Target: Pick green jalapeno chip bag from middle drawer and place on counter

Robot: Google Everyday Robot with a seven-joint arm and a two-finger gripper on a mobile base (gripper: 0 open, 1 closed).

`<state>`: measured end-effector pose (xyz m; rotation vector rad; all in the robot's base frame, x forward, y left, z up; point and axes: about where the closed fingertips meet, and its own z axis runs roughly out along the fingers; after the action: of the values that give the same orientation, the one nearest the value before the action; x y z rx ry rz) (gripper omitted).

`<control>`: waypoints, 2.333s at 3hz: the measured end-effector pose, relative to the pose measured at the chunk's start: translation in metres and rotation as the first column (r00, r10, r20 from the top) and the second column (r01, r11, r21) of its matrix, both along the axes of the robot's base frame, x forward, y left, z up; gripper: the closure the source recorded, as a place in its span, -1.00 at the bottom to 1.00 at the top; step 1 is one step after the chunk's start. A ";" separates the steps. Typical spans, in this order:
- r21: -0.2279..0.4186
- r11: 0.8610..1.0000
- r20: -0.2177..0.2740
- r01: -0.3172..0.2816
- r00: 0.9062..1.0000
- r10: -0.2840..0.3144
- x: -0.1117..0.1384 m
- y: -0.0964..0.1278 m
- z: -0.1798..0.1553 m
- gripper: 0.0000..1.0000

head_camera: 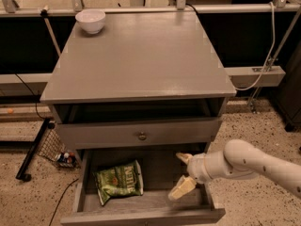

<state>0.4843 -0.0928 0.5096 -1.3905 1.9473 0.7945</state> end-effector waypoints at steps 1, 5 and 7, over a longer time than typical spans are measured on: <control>0.075 0.997 0.002 -0.010 1.000 0.010 0.010 0.023 -0.017 -1.00; 0.148 0.989 0.078 -0.003 0.997 -0.009 0.049 0.081 -0.068 -1.00; 0.119 0.993 0.106 -0.003 0.994 -0.010 0.065 0.107 -0.098 -1.00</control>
Offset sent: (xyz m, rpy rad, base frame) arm 0.0370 0.0739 -0.0526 0.2103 -0.0425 -0.0430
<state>0.5490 0.0141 0.4116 -1.3305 1.7912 0.8052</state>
